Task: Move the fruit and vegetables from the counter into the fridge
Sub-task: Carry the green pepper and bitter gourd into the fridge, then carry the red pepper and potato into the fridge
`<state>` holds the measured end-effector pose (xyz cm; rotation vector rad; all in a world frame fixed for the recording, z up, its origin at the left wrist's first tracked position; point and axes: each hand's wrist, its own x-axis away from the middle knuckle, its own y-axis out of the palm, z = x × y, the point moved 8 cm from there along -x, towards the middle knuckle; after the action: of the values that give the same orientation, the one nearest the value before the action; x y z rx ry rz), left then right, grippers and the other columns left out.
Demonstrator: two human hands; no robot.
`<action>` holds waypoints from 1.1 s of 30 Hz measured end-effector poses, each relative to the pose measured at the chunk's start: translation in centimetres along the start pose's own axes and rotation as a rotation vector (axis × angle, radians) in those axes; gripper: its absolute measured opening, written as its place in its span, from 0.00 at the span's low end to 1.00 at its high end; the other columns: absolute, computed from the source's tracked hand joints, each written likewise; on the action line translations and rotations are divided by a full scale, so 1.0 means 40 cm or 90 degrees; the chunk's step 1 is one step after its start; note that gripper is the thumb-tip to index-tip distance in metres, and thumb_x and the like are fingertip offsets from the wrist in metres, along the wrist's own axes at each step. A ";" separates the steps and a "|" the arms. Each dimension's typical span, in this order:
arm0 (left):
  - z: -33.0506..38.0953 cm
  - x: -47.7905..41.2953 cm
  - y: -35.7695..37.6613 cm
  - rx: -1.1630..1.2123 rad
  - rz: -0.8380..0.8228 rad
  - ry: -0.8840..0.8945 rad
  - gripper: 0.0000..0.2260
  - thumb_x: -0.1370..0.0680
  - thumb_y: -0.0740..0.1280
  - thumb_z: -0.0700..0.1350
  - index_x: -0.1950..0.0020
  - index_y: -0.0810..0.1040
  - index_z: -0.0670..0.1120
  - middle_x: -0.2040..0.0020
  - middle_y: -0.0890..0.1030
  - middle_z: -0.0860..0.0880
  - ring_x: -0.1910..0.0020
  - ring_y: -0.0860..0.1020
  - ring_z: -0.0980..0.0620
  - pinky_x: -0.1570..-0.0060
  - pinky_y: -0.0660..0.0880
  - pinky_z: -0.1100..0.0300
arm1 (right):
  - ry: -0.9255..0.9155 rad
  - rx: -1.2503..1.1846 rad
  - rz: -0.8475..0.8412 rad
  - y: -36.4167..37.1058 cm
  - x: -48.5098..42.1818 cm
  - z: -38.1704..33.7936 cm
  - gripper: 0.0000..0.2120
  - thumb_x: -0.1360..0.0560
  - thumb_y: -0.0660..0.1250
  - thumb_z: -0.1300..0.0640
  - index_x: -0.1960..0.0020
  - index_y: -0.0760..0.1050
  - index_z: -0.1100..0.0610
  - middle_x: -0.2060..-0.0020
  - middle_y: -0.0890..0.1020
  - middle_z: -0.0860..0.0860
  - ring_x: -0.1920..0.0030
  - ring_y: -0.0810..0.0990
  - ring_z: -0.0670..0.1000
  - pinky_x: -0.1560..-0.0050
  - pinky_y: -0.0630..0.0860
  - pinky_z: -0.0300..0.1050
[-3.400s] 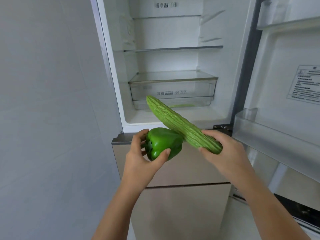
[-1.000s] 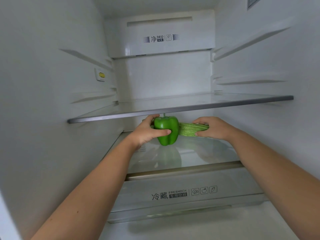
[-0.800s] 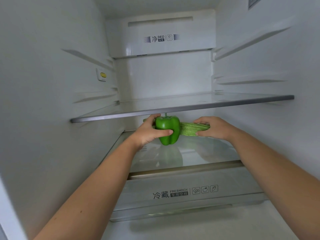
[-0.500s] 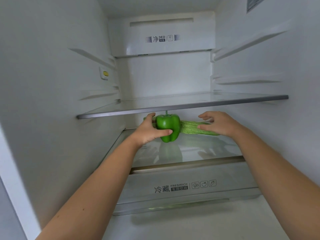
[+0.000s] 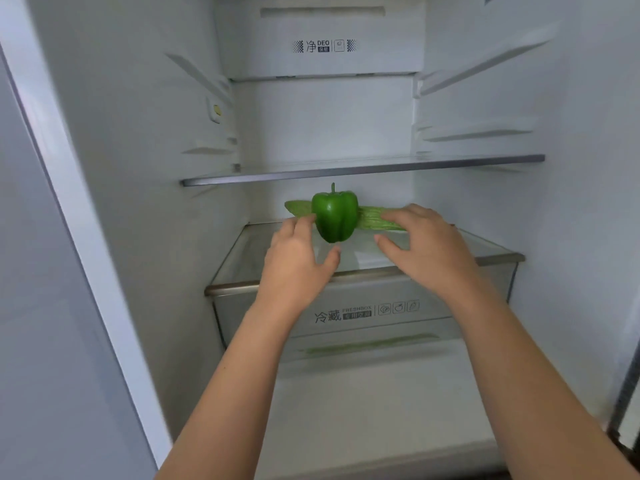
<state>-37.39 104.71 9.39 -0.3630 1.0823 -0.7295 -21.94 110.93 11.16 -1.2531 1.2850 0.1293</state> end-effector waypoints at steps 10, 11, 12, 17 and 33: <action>0.115 0.281 -0.029 0.023 0.076 0.190 0.17 0.27 0.60 0.47 0.43 0.77 0.41 0.45 0.78 0.43 0.45 0.76 0.43 0.45 0.68 0.53 | 0.011 0.126 0.075 -0.114 0.271 -0.097 0.20 0.29 0.60 0.47 0.49 0.79 0.60 0.56 0.83 0.57 0.57 0.80 0.59 0.57 0.77 0.49; 0.130 0.302 -0.024 0.046 0.075 0.200 0.16 0.27 0.60 0.47 0.43 0.77 0.41 0.45 0.79 0.42 0.45 0.76 0.43 0.45 0.68 0.53 | 0.022 0.144 0.068 -0.127 0.298 -0.097 0.20 0.29 0.59 0.47 0.49 0.79 0.61 0.56 0.83 0.58 0.56 0.80 0.60 0.56 0.77 0.51; 0.146 0.320 -0.016 0.063 0.070 0.209 0.16 0.27 0.61 0.46 0.43 0.77 0.40 0.45 0.78 0.42 0.45 0.76 0.43 0.44 0.68 0.53 | 0.035 0.167 0.056 -0.142 0.322 -0.097 0.21 0.29 0.59 0.47 0.49 0.79 0.61 0.55 0.83 0.58 0.56 0.80 0.60 0.55 0.77 0.52; 0.251 0.410 0.029 0.122 0.029 0.271 0.15 0.27 0.61 0.45 0.43 0.77 0.40 0.45 0.79 0.42 0.45 0.75 0.43 0.43 0.69 0.52 | 0.110 0.272 0.013 -0.255 0.457 -0.086 0.20 0.28 0.60 0.47 0.44 0.78 0.59 0.49 0.82 0.57 0.50 0.80 0.59 0.49 0.75 0.54; 0.811 0.774 0.050 0.407 -0.075 0.484 0.15 0.26 0.60 0.46 0.45 0.79 0.40 0.46 0.80 0.44 0.44 0.72 0.49 0.44 0.71 0.50 | 0.337 0.471 0.128 -0.800 0.945 -0.067 0.20 0.28 0.59 0.49 0.44 0.78 0.60 0.48 0.82 0.57 0.48 0.79 0.59 0.49 0.76 0.54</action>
<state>0.70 82.18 1.90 0.4436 1.4559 -1.3222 12.02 75.77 2.84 -0.5227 1.6949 -0.5285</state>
